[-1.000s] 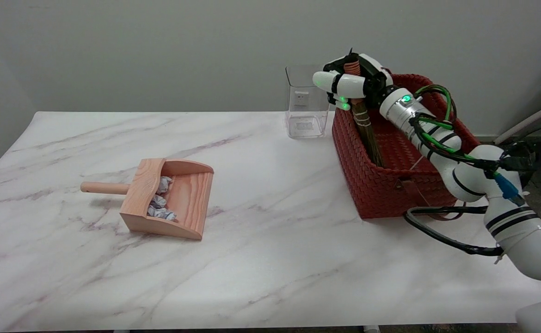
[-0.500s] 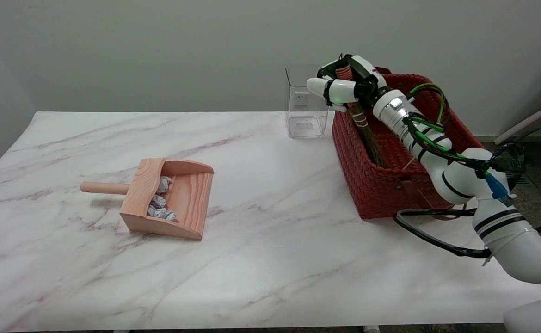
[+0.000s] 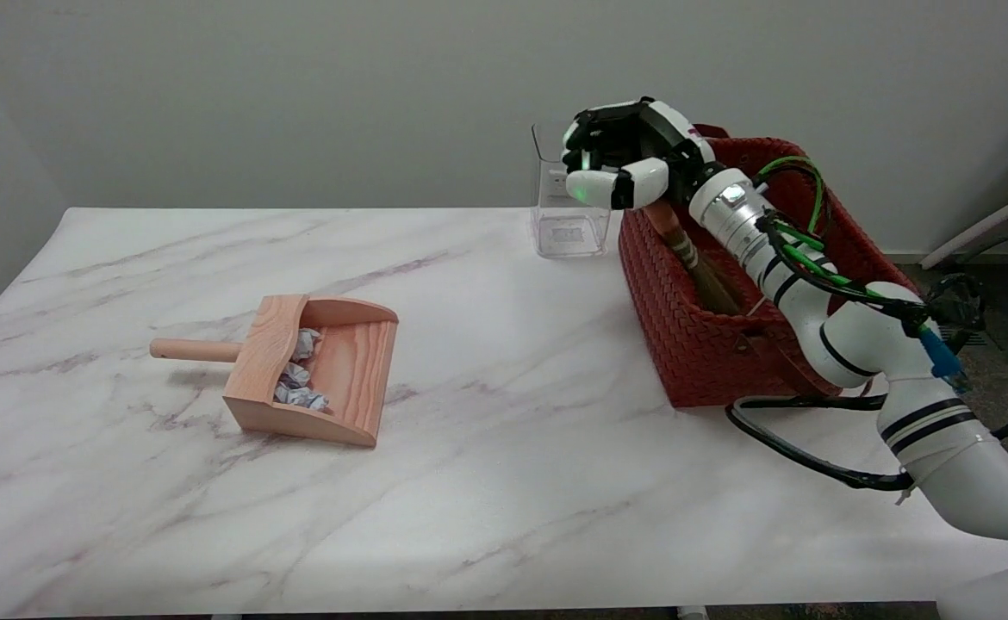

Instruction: Place the broom in the basket.

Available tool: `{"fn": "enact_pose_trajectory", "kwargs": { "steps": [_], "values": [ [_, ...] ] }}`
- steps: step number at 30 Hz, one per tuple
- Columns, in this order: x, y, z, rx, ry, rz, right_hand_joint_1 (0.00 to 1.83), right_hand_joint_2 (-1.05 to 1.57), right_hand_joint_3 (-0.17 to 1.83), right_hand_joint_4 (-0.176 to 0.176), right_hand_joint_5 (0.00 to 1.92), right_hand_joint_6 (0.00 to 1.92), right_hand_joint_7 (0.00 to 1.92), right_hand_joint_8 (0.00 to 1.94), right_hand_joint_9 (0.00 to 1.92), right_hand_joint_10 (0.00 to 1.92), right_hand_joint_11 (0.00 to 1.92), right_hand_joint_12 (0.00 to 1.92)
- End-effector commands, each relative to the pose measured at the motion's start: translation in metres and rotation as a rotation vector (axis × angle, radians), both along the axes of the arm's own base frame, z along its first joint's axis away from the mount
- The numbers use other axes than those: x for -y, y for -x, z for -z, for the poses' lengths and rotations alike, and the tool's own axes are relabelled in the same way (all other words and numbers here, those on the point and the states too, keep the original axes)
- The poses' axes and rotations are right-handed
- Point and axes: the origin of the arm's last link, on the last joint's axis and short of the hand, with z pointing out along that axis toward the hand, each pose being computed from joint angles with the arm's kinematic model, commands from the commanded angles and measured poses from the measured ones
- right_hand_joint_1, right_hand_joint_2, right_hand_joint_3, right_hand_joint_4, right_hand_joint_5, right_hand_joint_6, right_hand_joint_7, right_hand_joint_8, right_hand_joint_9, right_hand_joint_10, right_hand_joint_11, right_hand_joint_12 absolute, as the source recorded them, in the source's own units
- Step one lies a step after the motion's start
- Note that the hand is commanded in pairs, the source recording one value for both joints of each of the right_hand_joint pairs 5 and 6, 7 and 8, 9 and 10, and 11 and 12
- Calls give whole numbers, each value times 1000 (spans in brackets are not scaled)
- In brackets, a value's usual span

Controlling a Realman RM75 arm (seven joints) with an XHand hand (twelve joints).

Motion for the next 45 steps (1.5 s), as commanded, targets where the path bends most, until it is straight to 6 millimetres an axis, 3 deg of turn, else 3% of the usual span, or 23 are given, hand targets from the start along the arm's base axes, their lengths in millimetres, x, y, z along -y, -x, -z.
{"fn": "enact_pose_trajectory", "kwargs": {
  "steps": [1, 4, 11, 20, 31, 35, 38, 40, 45],
  "values": [
    [-9, -5, 8, 18, -18, -26, 1230, -139, 1149, 0, 840, 840, 984, 984, 595, 595, 663, 663],
    [-10, -7, 7, 19, -14, -32, 1232, -167, 1176, 0, 781, 781, 856, 856, 488, 488, 574, 574],
    [-12, -17, -1, 19, 8, -63, 1229, -182, 1162, 0, 744, 744, 788, 788, 446, 446, 500, 500],
    [-27, -51, -50, 34, 135, -164, 1228, -233, 1132, 0, 640, 640, 689, 689, 426, 426, 486, 486],
    [-76, -104, -114, -5, 335, -323, 1223, -310, 1133, 0, 556, 556, 569, 569, 414, 414, 495, 495],
    [-97, -112, -127, -17, 403, -346, 1218, -301, 1087, 0, 527, 527, 563, 563, 421, 421, 510, 510],
    [-107, -106, -125, -17, 413, -333, 1211, -211, 1021, 0, 571, 571, 597, 597, 602, 602, 768, 768],
    [-113, -106, -122, -26, 411, -334, 1204, -113, 943, 0, 648, 648, 855, 855, 746, 746, 940, 940],
    [-125, -103, -98, -56, 384, -324, 1172, 19, 882, 0, 854, 854, 1081, 1081, 942, 942, 1160, 1160]
  ]
}}
